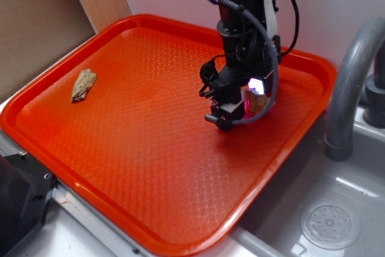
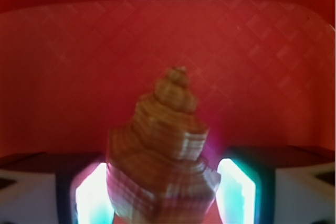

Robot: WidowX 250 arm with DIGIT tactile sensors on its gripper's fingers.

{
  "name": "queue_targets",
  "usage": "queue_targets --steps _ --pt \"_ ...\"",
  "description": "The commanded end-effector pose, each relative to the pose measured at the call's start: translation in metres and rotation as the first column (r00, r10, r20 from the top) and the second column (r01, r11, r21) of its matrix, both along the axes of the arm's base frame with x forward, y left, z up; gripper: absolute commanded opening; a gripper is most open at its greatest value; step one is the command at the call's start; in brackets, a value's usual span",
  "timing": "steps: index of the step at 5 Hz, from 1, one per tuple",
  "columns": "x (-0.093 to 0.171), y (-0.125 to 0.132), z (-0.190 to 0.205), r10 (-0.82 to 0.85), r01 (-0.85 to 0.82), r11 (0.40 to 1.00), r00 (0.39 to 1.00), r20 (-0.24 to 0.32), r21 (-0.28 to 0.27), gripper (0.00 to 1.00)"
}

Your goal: Grab the shell.

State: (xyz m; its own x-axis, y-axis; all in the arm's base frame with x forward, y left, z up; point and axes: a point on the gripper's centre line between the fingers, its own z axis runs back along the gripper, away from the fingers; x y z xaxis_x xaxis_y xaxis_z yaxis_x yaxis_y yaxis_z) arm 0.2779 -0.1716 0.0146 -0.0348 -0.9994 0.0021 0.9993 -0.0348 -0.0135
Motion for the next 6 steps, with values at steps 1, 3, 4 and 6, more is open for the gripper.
queue_targets --steps 1,3,4,6 --pt "-0.041 -0.003 0.015 0.125 -0.126 0.991 0.992 0.02 0.052 0.0" --pt "-0.04 0.062 0.115 0.582 -0.586 0.806 0.81 0.068 0.082 0.0" --pt "-0.048 0.09 0.148 0.764 -0.769 0.636 0.639 0.092 0.062 0.0" --pt "-0.07 0.131 0.214 0.974 -0.982 0.188 0.183 0.133 -0.023 0.0"
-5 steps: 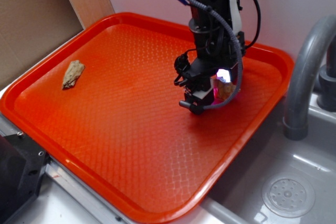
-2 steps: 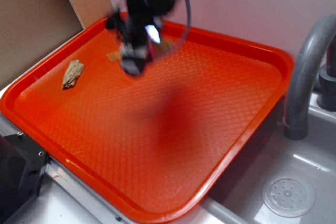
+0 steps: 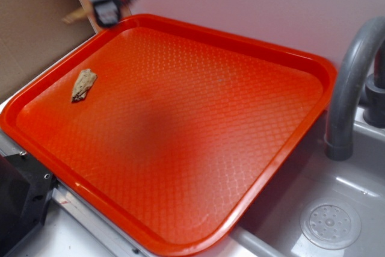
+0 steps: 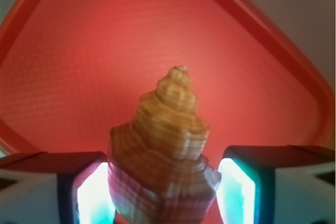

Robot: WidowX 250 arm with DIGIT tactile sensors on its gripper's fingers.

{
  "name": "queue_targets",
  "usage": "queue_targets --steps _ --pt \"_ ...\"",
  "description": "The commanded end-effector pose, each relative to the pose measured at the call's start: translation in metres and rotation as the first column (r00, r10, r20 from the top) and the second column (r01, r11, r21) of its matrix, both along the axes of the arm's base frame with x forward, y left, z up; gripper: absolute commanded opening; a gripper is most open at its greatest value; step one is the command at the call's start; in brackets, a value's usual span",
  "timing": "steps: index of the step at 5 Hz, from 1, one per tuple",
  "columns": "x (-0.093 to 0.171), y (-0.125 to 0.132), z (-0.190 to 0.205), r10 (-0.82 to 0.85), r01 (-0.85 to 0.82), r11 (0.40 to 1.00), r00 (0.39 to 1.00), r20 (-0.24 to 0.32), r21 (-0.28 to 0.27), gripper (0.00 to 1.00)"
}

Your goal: Grab the shell.

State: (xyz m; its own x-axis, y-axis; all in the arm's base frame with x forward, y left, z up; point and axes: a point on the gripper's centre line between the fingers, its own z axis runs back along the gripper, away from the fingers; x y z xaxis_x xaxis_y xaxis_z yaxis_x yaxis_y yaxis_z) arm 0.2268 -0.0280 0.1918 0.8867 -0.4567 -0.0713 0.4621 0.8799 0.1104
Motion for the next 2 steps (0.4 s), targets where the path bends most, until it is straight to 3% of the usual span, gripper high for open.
queue_targets --steps 1,2 --pt "-0.018 -0.017 0.037 0.485 -0.478 0.873 0.872 0.071 -0.09 0.0" --pt "-0.008 -0.024 0.023 0.599 -0.598 0.801 0.798 0.068 -0.031 0.0"
